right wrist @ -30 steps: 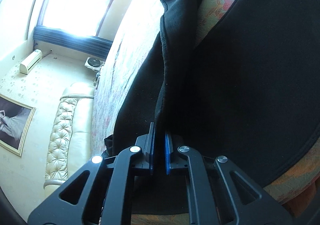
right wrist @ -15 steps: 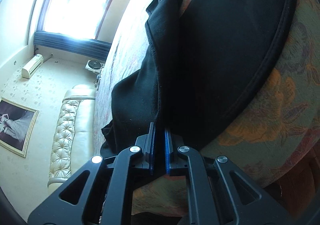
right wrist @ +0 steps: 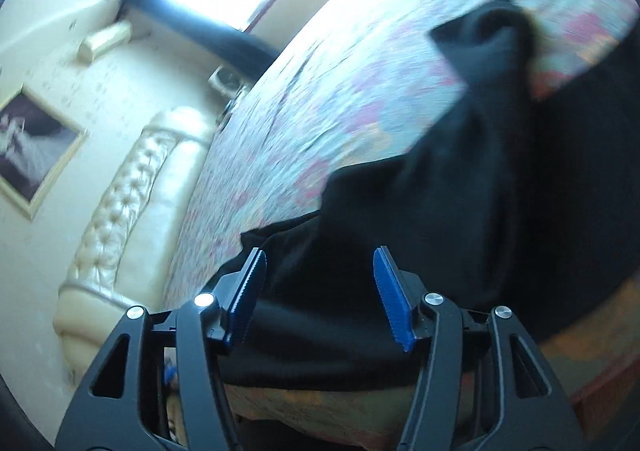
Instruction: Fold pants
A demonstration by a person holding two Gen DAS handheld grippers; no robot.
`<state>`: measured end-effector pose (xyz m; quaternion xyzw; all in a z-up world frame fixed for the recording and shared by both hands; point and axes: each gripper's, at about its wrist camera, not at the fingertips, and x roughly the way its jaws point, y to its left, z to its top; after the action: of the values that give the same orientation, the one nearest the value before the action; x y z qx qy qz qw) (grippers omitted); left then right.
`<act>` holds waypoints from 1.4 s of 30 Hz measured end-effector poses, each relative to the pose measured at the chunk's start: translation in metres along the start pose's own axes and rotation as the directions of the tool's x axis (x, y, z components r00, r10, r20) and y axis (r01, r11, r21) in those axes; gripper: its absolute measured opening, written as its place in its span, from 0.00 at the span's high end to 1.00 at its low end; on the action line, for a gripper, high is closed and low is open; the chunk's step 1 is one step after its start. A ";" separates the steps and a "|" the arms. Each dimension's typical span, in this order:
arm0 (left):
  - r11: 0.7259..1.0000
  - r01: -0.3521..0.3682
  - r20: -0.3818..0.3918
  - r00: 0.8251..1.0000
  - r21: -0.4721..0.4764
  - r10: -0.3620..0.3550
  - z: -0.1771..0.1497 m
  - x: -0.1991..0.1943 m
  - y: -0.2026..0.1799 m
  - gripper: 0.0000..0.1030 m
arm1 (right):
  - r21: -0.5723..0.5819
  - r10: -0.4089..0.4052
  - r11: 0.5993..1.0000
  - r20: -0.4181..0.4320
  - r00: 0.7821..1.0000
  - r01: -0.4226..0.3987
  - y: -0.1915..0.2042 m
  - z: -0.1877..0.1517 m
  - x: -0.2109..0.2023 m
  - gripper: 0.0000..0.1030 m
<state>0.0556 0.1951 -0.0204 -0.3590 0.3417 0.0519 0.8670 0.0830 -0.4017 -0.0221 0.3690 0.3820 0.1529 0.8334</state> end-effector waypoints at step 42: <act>0.910 0.156 -0.169 0.981 0.383 -0.098 -0.061 0.084 -0.123 0.22 | -0.381 -0.656 0.693 0.018 0.755 0.612 -0.052 0.190 0.101 0.40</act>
<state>0.1270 0.0508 -0.0324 -0.2011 0.3834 -0.1010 0.8957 0.2910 -0.4779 -0.0306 0.0435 0.4995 -0.0545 0.8635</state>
